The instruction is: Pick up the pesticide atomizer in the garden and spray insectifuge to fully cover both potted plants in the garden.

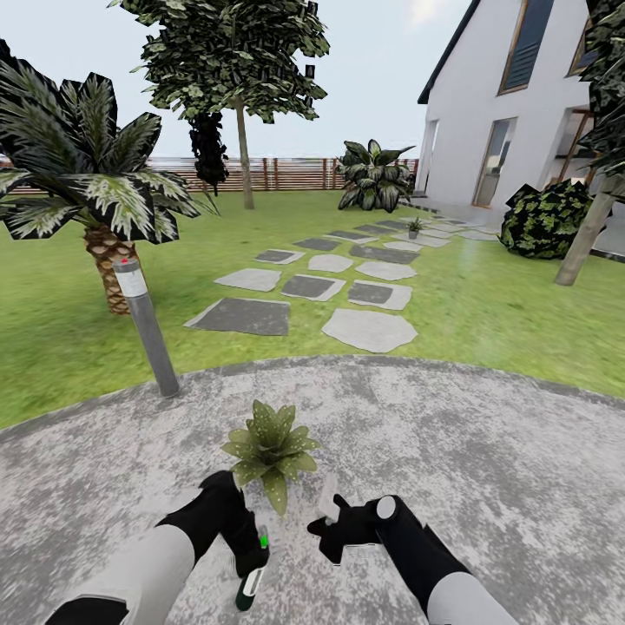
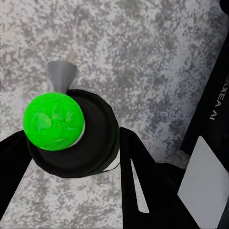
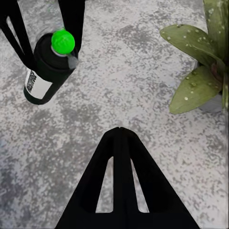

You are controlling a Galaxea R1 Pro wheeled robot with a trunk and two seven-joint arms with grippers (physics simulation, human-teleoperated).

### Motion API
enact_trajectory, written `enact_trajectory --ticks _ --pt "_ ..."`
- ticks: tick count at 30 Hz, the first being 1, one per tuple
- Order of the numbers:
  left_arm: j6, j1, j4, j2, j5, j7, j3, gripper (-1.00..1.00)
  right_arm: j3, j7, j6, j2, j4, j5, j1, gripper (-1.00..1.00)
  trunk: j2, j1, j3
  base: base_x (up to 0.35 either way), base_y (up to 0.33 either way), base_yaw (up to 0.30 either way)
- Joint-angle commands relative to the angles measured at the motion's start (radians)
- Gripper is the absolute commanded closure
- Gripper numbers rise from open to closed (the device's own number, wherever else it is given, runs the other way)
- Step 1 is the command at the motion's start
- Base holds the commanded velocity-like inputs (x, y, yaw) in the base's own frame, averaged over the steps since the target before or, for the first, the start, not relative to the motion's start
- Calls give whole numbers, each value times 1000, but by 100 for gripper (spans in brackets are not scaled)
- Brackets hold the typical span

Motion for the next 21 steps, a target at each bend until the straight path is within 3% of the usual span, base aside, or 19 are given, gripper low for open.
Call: enact_trajectory --ticks 1,6,21 --pt "10 0 -3 -5 -1 0 -2 100 -1 3 -4 0 -9 9 0 100 0 0 -1 0 0 0" --pt "10 0 -3 -23 1 52 0 100 0 3 -4 1 -21 8 0 100 0 0 -1 0 0 0" --pt "-1 0 -6 -61 12 57 1 100 0 3 -5 1 -21 8 0 100 0 0 -1 0 0 0"
